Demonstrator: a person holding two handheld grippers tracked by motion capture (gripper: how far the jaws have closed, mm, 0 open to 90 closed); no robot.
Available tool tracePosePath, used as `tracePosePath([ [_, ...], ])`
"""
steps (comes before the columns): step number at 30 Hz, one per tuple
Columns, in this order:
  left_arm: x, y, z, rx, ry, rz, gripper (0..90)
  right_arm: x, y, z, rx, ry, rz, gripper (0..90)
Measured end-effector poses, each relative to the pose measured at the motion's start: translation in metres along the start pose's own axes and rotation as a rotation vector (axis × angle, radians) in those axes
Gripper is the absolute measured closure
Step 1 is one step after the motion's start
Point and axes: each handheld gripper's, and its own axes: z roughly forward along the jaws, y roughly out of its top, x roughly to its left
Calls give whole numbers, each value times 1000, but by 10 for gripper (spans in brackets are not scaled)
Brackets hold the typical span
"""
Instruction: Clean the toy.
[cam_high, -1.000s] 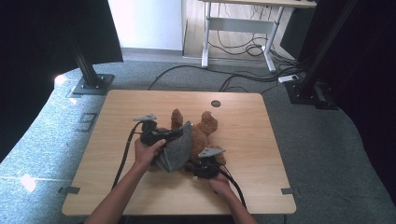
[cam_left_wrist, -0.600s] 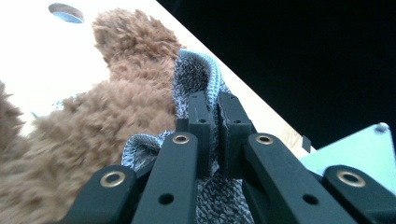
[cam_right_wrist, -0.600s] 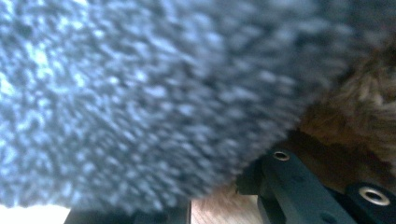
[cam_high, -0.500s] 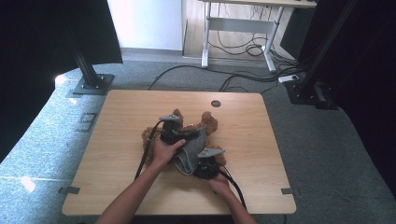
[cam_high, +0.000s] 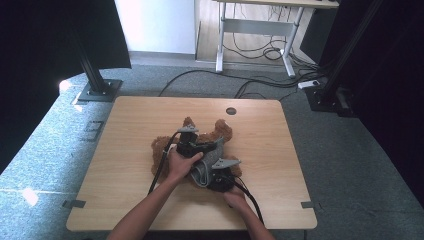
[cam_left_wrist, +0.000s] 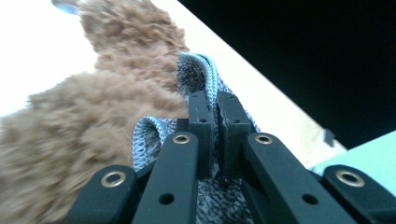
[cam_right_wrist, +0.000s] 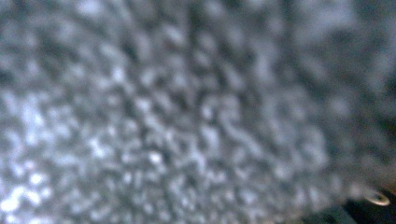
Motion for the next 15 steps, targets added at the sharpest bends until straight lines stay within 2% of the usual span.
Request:
tracePosePath([
  [3,5,-6,-15,-22,36,1,856,0,0,0,1,-2,2,787],
  [9,30,-20,-52,-46,122,-40,858,-1,0,0,3,-3,7,787],
  [12,35,-24,-69,-55,162,-25,859,-1,0,0,1,2,11,787],
  [15,39,-28,-81,-56,167,-22,859,-1,0,0,2,0,11,787],
])
